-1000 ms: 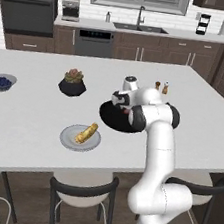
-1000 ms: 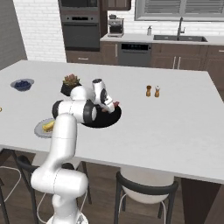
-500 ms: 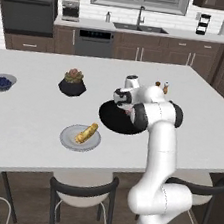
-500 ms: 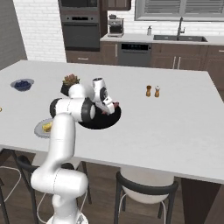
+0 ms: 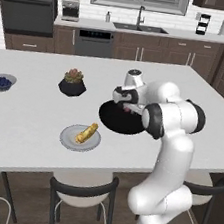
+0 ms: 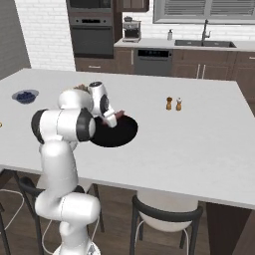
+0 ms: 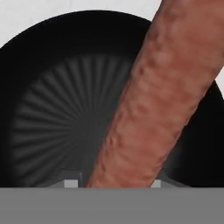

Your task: Place one bun and one sausage from the bowl on each plate.

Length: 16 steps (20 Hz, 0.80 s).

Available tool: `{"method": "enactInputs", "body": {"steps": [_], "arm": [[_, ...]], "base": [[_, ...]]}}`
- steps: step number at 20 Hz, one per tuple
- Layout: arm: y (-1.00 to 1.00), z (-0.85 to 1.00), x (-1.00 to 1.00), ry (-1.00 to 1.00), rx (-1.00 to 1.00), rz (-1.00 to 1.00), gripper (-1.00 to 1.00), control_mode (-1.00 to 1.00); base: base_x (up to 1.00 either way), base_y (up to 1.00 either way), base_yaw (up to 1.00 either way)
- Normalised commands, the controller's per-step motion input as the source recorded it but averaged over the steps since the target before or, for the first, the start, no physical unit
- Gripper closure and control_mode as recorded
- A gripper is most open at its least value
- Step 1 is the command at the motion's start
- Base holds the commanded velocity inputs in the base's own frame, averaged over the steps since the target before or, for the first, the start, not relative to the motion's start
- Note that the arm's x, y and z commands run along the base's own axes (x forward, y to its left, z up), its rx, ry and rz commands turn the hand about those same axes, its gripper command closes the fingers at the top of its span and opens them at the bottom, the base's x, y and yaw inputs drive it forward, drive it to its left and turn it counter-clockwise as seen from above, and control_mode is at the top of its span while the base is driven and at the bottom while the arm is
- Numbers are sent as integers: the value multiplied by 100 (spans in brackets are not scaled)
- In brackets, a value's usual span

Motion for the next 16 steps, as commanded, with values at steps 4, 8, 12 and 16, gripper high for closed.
{"method": "enactInputs", "body": {"steps": [4,8,12,16], "arm": [[100,100,-100,-8,10,0,100,-100],[100,100,-100,-1,10,0,100,-100],[100,91,-93,8,11,6,100,-100],[100,29,-67,27,9,11,100,-100]], "base": [[0,0,0],[0,0,0],[0,0,0],[0,0,0]]}}
